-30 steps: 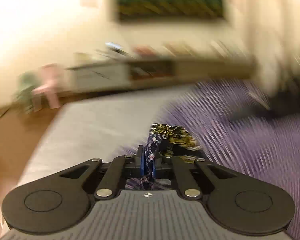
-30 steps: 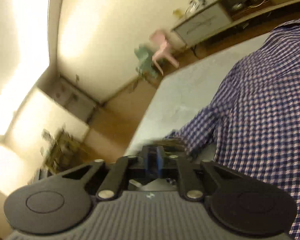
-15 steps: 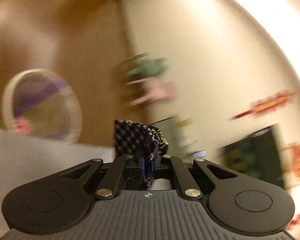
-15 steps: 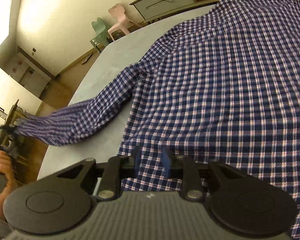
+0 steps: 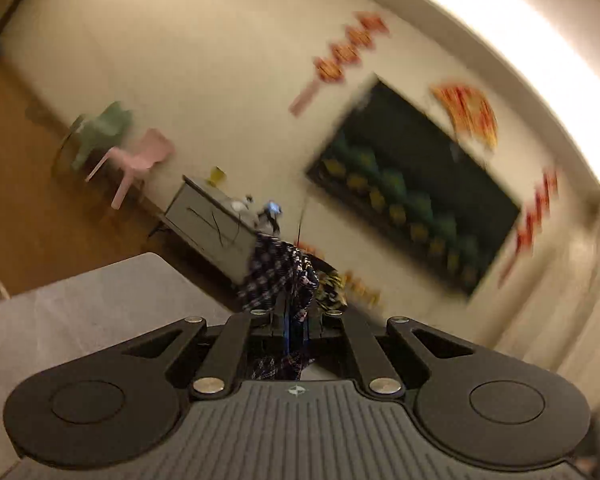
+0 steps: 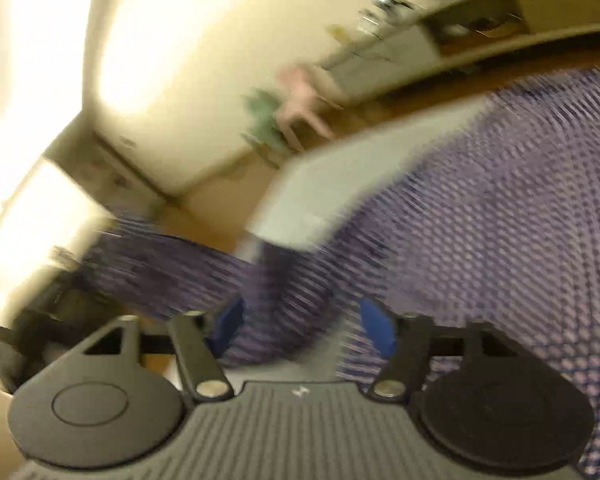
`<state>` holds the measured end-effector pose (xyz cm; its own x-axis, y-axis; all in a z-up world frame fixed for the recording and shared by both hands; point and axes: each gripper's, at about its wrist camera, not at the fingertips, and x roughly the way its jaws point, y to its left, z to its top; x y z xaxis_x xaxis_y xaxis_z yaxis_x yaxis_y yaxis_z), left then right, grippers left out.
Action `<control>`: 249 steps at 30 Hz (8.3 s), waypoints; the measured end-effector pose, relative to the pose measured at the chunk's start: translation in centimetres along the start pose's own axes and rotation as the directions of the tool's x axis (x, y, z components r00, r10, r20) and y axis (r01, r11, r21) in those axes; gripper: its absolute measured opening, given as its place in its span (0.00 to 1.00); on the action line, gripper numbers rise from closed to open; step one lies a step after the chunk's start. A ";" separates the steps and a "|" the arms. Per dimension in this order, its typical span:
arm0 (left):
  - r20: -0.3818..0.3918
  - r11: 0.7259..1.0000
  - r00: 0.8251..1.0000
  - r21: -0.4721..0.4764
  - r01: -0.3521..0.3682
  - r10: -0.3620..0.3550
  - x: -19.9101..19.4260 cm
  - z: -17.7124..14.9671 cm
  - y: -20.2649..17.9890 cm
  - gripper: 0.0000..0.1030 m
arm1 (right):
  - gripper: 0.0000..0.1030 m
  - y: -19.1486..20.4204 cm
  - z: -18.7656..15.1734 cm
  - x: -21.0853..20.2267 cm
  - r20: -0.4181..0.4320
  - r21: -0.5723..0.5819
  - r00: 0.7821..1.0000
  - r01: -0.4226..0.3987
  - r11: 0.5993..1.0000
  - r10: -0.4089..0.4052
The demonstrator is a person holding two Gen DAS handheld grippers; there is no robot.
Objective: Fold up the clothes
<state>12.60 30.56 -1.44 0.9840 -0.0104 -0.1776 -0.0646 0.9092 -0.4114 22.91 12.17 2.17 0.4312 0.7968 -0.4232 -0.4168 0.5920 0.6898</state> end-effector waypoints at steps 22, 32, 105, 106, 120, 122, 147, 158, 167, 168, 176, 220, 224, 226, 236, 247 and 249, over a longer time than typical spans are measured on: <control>-0.149 0.535 0.983 0.825 0.183 -0.106 -5.7 -19.9 -24.1 0.05 | 0.54 -5.7 -4.4 -2.4 -0.159 0.132 0.981 -0.086 0.988 0.107; -0.194 0.669 0.981 0.727 0.154 -0.015 -9.8 -19.4 -20.5 0.08 | 0.04 -3.8 -2.4 -9.0 -0.008 -0.124 0.997 0.072 0.990 -0.074; -0.494 0.808 0.815 0.587 0.056 0.302 -14.5 -21.2 -20.5 0.01 | 0.04 -23.3 1.2 -32.2 0.593 0.304 0.657 0.353 0.885 -0.466; -0.489 0.802 0.817 0.595 0.057 0.305 -14.7 -21.4 -20.5 0.01 | 0.04 -23.3 1.1 -32.2 0.590 0.317 0.635 0.385 0.867 -0.498; -0.374 0.789 0.903 0.611 0.068 0.212 -16.9 -20.3 -20.3 0.01 | 0.45 -17.6 -1.0 -28.1 0.535 0.176 0.641 0.552 0.815 -0.550; -0.360 0.780 0.911 0.621 0.073 0.201 -17.2 -20.3 -20.4 0.01 | 0.53 -15.0 -1.7 -24.7 0.448 0.014 0.814 0.407 0.913 -0.370; -0.494 0.723 0.869 0.612 0.322 0.031 -16.9 -21.8 -19.6 0.03 | 0.01 -15.1 2.0 2.9 -0.068 -0.044 0.978 0.194 0.980 -0.196; -0.496 0.715 0.867 0.621 0.323 0.039 -18.1 -21.8 -21.1 0.03 | 0.49 -19.5 -1.2 5.4 -0.095 0.175 0.983 0.173 0.969 -0.158; -0.577 0.647 0.807 0.664 0.375 0.125 -16.1 -25.5 -21.2 0.04 | 0.08 -18.8 0.4 3.8 -0.099 0.025 0.956 0.279 0.960 -0.276; -0.584 0.662 0.804 0.648 0.376 0.115 -16.4 -24.9 -21.0 0.04 | 0.15 -18.7 0.5 3.5 -0.102 0.008 0.953 0.288 0.958 -0.286; -0.571 0.827 0.806 0.370 0.423 -0.157 -19.8 -16.4 -17.9 0.05 | 0.44 -15.1 -2.7 -4.5 -0.086 -0.083 0.960 0.258 0.962 -0.265; -0.386 0.908 0.854 0.364 -0.207 0.349 31.4 -7.0 -12.8 0.14 | 0.58 -22.3 -5.1 -15.5 0.019 -0.150 0.919 0.392 0.908 -0.393; -0.454 0.961 0.874 0.272 -0.049 0.173 26.5 -6.7 -13.4 0.14 | 0.64 -29.2 -0.4 -22.3 0.168 0.087 0.836 0.515 0.853 -0.522; -0.515 0.972 0.852 0.232 0.029 0.097 25.2 -7.5 -13.7 0.14 | 0.64 -32.5 0.5 -23.5 0.162 0.177 0.823 0.519 0.836 -0.545; -0.655 0.963 0.753 0.242 0.122 0.069 24.5 -12.5 -15.7 0.17 | 0.04 -33.3 0.6 -21.8 0.124 0.149 0.856 0.483 0.863 -0.501; -0.589 0.983 0.787 -0.107 0.150 -0.185 17.8 -8.0 -14.3 0.56 | 0.03 -16.2 -1.8 -16.4 0.198 -0.368 0.946 0.316 0.875 -0.258; -0.572 0.963 0.775 -0.198 0.186 -0.267 16.2 -8.1 -14.2 0.76 | 0.03 -11.4 -5.3 -12.6 0.121 -0.531 0.972 0.235 0.814 -0.201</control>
<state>28.07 14.15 -5.71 0.6853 -0.4892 -0.5395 0.0877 0.7909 -0.6057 17.99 -3.95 -3.51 0.5997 0.6409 -0.4793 -0.6633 0.7331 0.1504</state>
